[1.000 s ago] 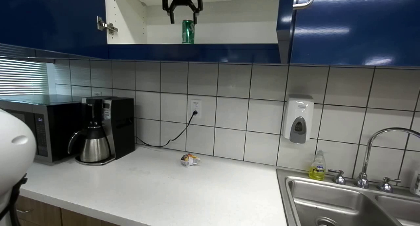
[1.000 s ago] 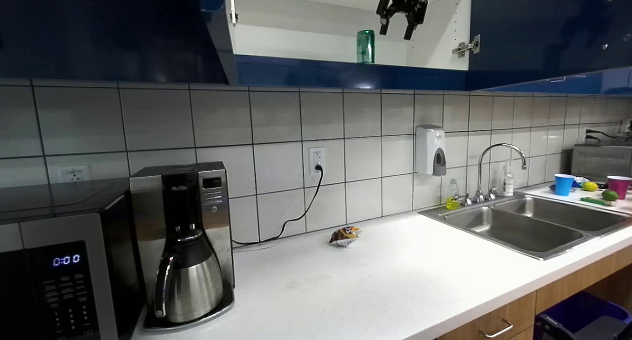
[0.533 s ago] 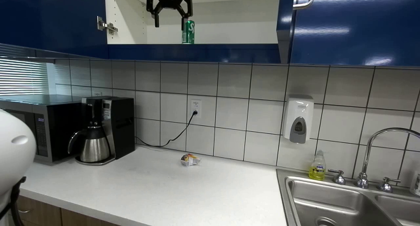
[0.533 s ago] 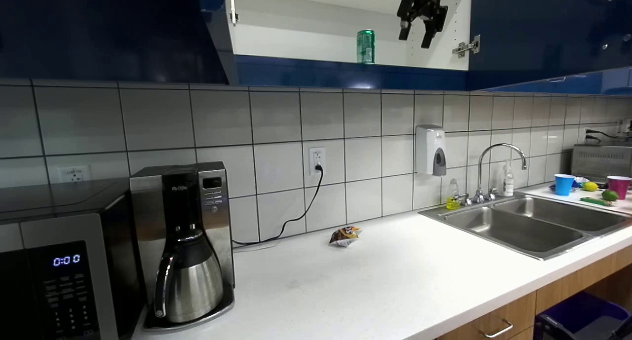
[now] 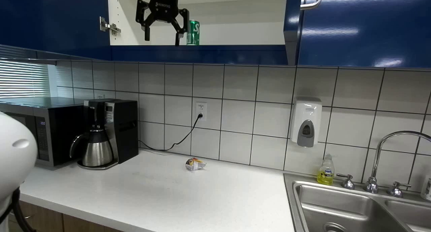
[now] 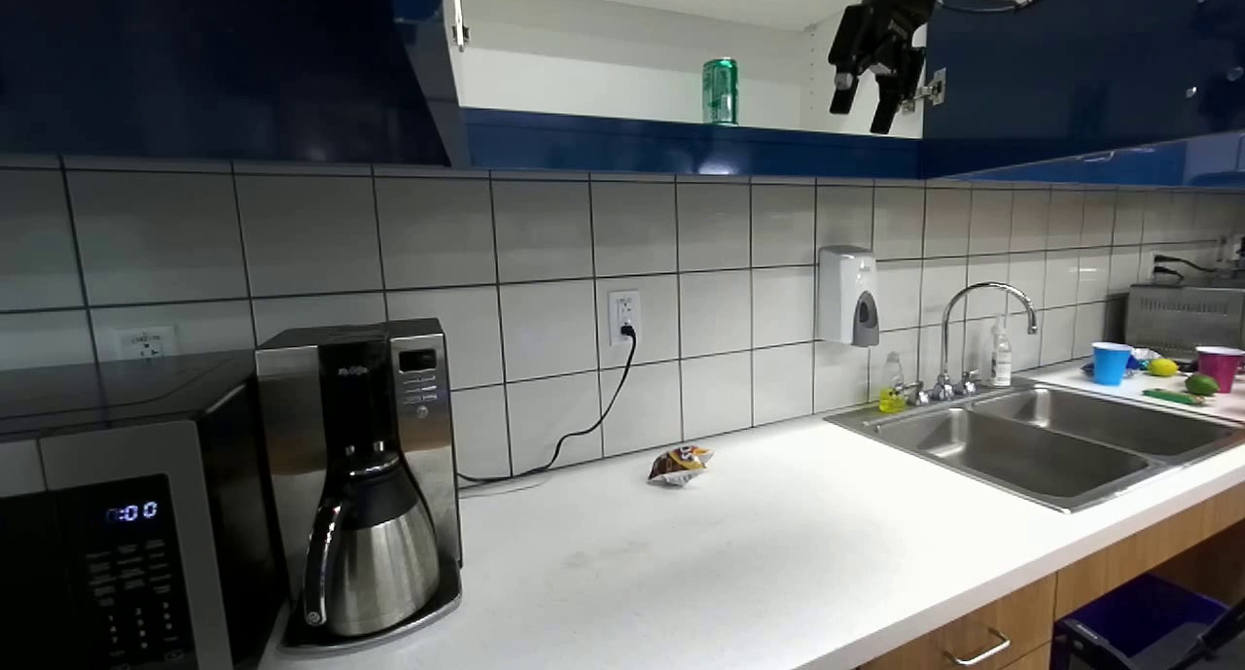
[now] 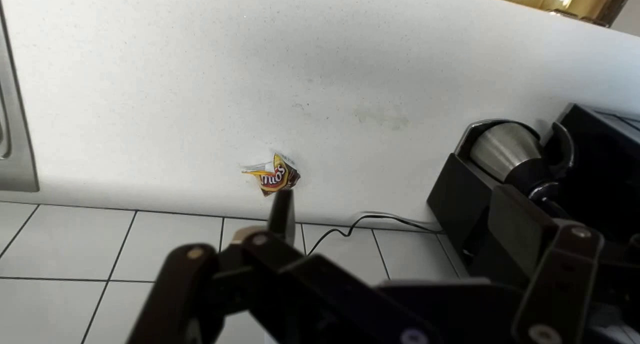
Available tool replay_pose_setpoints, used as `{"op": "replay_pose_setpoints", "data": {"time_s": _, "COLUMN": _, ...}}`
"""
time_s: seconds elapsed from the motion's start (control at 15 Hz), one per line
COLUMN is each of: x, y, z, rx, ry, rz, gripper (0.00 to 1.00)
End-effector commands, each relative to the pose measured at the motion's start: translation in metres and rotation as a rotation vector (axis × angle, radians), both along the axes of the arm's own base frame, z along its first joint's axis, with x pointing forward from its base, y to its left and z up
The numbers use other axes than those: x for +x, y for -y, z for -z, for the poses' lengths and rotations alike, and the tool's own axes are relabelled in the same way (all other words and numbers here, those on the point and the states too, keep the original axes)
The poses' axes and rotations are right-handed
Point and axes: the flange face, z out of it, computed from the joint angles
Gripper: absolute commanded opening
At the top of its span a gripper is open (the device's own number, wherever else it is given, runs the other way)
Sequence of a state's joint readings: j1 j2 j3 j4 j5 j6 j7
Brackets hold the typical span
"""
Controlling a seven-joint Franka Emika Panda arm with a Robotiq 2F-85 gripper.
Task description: Put the can inside the cupboard
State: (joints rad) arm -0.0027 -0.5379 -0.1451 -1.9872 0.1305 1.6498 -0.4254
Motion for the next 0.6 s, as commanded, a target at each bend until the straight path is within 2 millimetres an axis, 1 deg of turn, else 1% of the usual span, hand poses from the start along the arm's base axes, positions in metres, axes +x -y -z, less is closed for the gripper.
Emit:
{"op": "replay_pose_setpoints", "data": {"time_s": 0.0, "x": -0.0019, "y": 0.0, "z": 0.0005, "rx": 0.001, "ry": -0.001, "rz": -0.001, "gripper": 1.0}}
{"op": "replay_pose_setpoints", "data": {"time_s": 0.53, "x": -0.0035, "y": -0.0006, "z": 0.0016, "rx": 0.002, "ry": 0.0, "rz": -0.003, "gripper": 1.0}}
